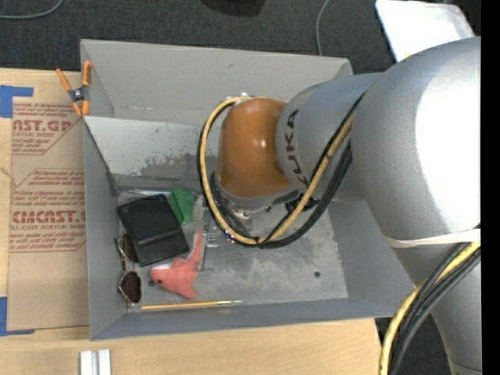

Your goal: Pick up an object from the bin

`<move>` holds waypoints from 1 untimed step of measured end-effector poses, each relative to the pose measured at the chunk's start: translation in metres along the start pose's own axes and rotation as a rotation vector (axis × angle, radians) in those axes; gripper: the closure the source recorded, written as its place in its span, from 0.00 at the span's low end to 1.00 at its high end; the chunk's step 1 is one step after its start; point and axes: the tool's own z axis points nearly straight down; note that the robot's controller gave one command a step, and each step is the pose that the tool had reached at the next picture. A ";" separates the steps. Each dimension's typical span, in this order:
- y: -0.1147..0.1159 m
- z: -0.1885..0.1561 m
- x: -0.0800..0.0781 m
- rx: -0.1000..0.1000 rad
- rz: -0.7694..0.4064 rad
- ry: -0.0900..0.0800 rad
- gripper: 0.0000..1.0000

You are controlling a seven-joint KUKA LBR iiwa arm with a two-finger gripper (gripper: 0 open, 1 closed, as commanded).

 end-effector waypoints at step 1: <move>0.013 0.025 0.016 -0.001 -0.135 -0.004 0.00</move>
Offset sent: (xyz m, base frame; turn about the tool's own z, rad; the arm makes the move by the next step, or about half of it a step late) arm 0.0051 0.0361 0.0140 -0.5456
